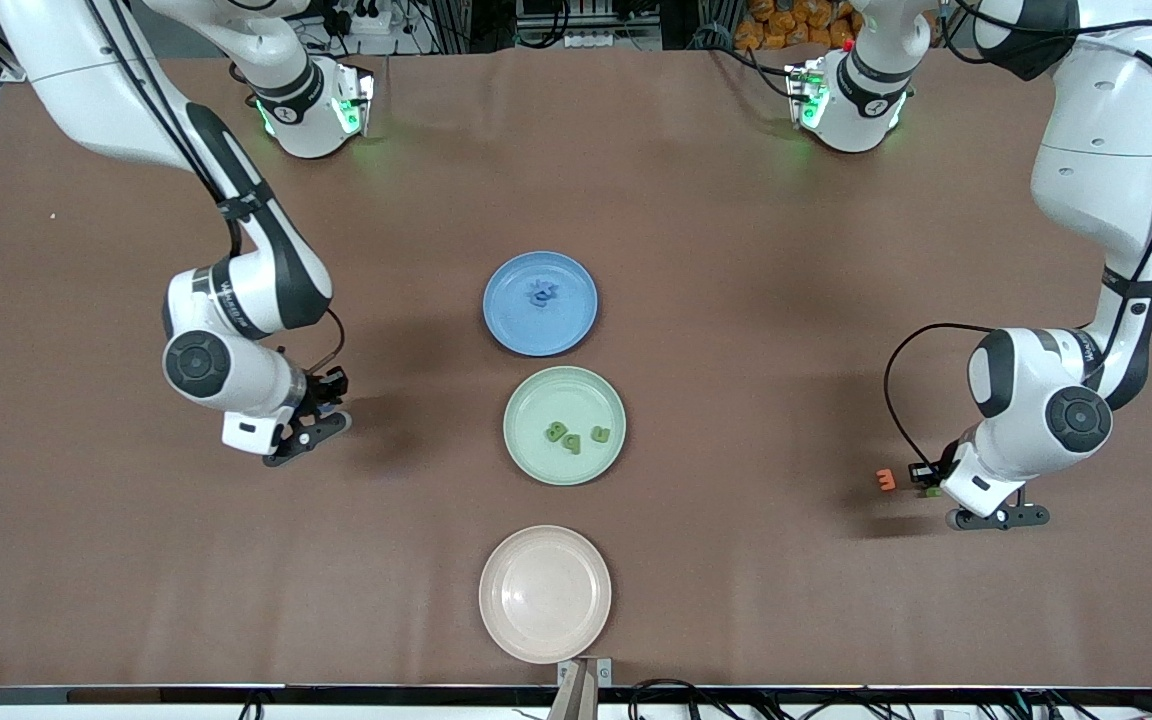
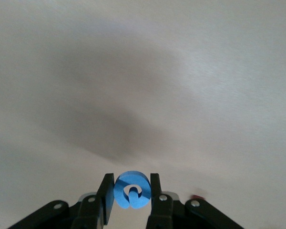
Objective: Sort letters by color into matching plates
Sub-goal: 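Place the green N on the green plate while the right gripper carries the c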
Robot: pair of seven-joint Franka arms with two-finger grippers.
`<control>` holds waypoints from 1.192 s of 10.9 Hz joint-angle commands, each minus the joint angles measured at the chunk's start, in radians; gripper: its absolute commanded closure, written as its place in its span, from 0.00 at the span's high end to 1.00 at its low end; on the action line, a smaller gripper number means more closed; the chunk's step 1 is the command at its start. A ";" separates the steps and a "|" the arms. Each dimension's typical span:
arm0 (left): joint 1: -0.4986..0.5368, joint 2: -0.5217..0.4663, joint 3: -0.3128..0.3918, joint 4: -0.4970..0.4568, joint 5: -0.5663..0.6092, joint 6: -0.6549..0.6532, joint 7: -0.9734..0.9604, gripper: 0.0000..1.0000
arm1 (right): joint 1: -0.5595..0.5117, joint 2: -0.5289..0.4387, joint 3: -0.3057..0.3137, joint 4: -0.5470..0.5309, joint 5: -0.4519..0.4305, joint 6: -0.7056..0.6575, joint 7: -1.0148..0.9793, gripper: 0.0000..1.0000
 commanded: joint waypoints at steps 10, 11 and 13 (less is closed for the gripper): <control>-0.129 -0.065 -0.163 0.021 -0.116 -0.046 -0.382 0.00 | 0.032 0.001 0.236 0.059 0.007 -0.074 0.531 0.00; -0.175 -0.063 -0.161 0.030 -0.118 -0.044 -0.453 0.00 | 0.035 0.001 0.256 0.059 0.007 -0.074 0.561 0.00; -0.272 -0.051 -0.163 0.052 -0.124 -0.043 -0.588 0.00 | 0.070 0.003 0.267 0.059 0.007 -0.071 0.650 0.00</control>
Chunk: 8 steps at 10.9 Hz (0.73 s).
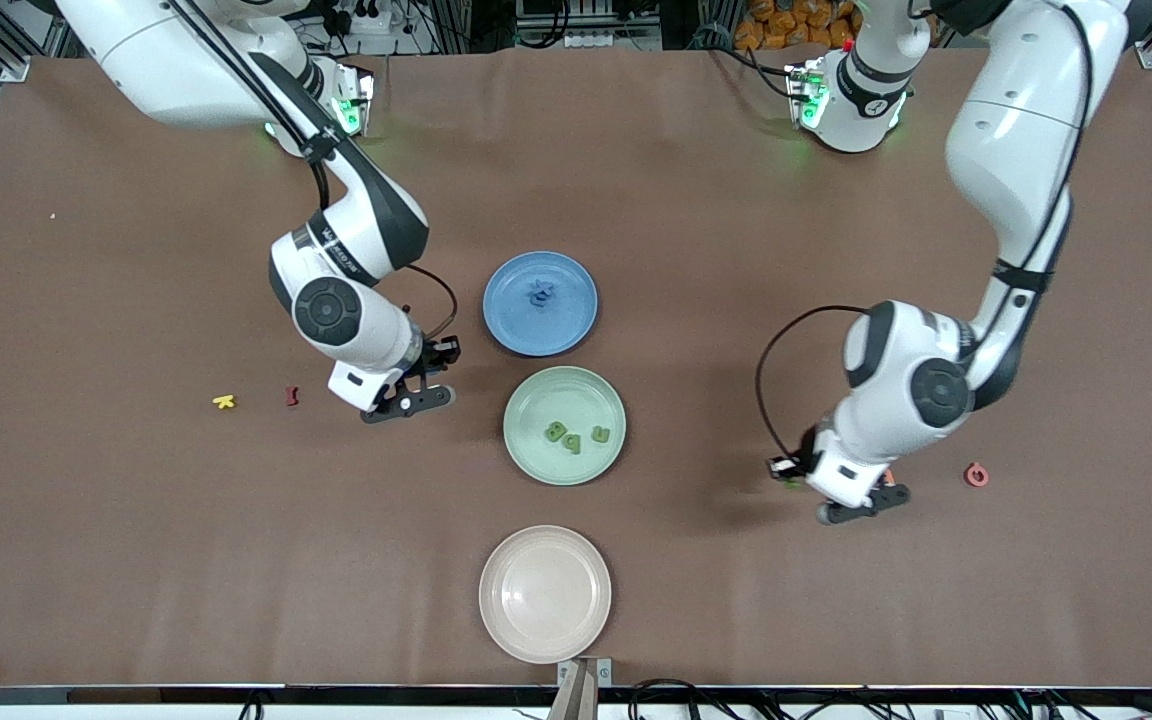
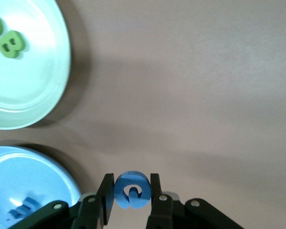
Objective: Sort letters by color into matching plates
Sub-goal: 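Place the green N on the green plate while the right gripper carries the c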
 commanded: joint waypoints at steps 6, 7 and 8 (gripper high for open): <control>-0.330 0.060 0.013 0.059 -0.021 0.185 -0.384 0.00 | 0.166 0.007 0.026 -0.011 0.001 0.004 0.323 0.00; -0.363 0.070 0.018 0.059 -0.020 0.241 -0.406 0.00 | 0.170 0.007 0.049 -0.040 -0.002 0.043 0.366 0.00; -0.386 0.082 0.021 0.059 -0.020 0.288 -0.419 0.00 | 0.176 0.007 0.054 -0.072 -0.004 0.091 0.390 0.00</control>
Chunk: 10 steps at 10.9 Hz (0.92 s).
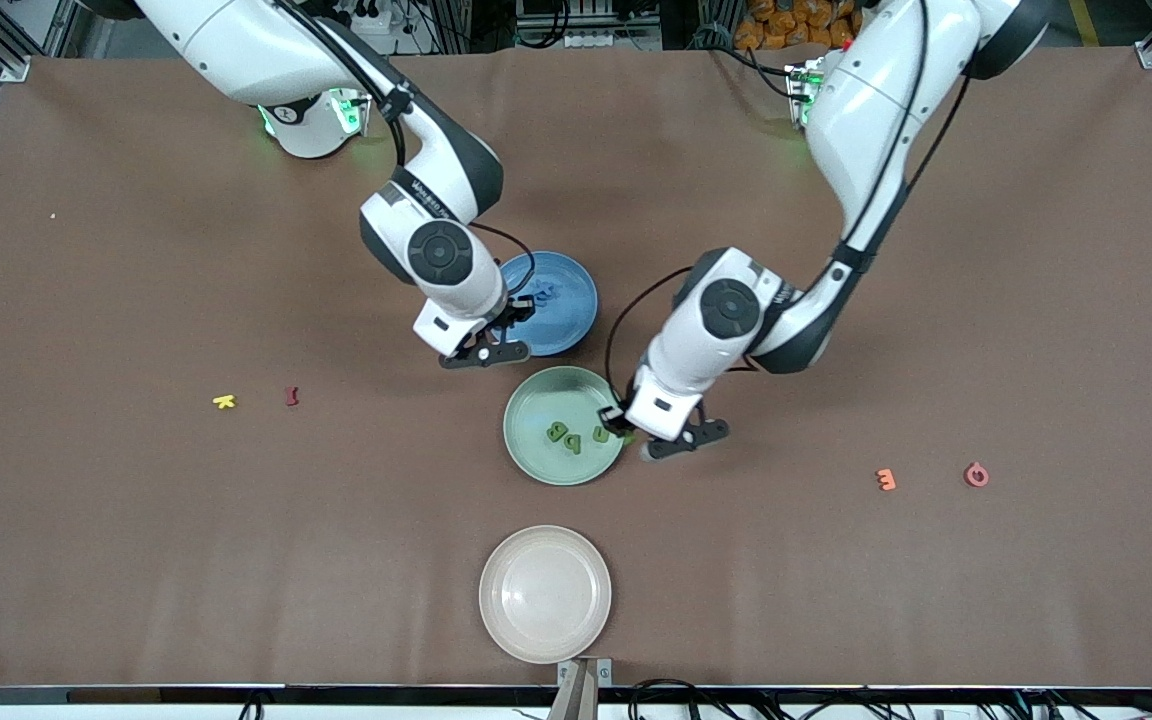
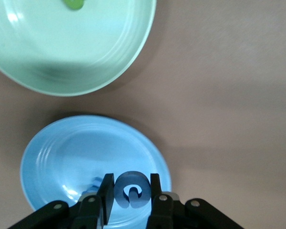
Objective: Sort letters by color into matching plates
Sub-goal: 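Place the green N on the green plate while the right gripper carries the c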
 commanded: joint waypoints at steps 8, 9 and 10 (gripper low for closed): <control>-0.035 -0.010 0.117 0.019 0.016 -0.026 -0.023 1.00 | 0.059 0.014 0.069 -0.138 -0.073 0.177 0.258 0.00; -0.003 -0.016 0.142 0.017 0.025 -0.104 0.035 1.00 | 0.062 0.021 0.069 -0.138 -0.074 0.180 0.266 0.00; 0.048 -0.019 0.142 0.014 0.031 -0.187 0.121 1.00 | 0.064 0.026 0.071 -0.139 -0.074 0.200 0.266 0.00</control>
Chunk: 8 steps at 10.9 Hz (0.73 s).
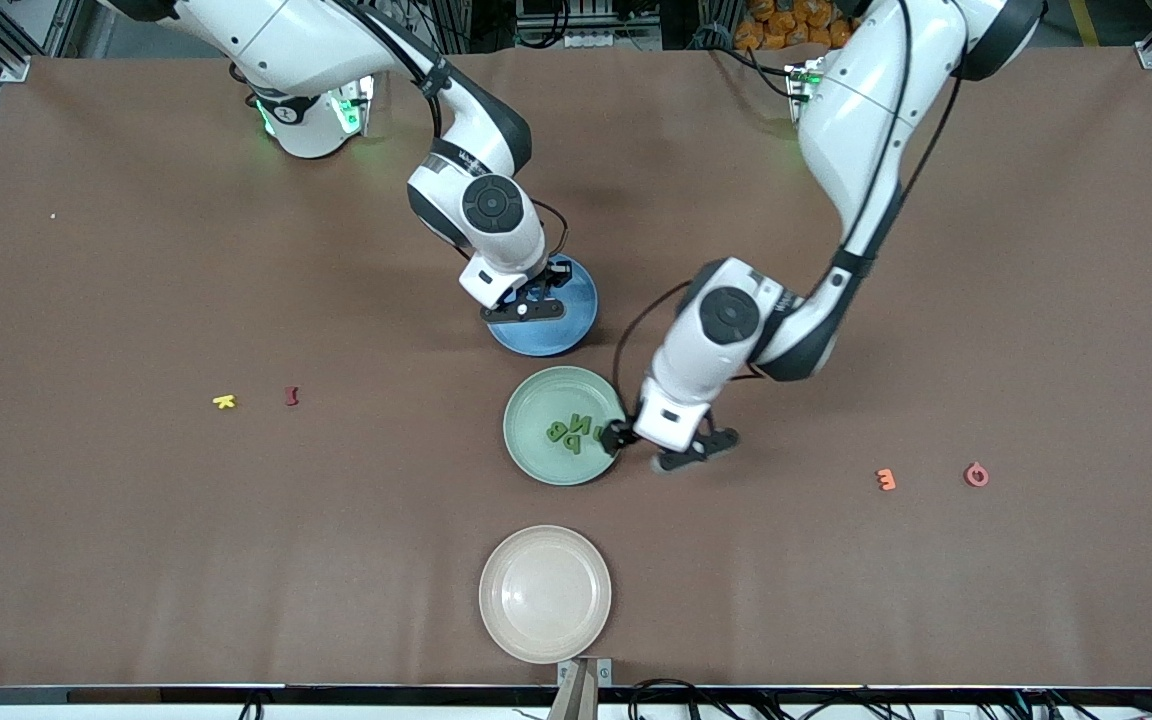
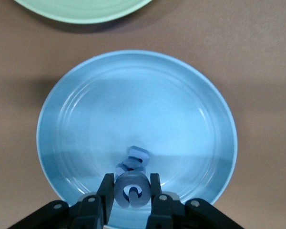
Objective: Sort letters by color into matching plates
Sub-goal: 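Release the c on the blue plate while the left gripper returns to rest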
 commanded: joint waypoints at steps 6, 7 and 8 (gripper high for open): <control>0.269 -0.241 0.012 -0.264 0.027 -0.310 0.392 1.00 | 0.013 0.046 0.006 -0.011 -0.096 0.058 0.095 0.00; 0.311 -0.315 0.005 -0.350 0.027 -0.308 0.438 1.00 | 0.013 0.048 0.006 -0.009 -0.096 0.058 0.095 0.00; 0.335 -0.393 0.000 -0.438 0.027 -0.307 0.469 1.00 | 0.013 0.048 0.006 -0.009 -0.096 0.058 0.095 0.00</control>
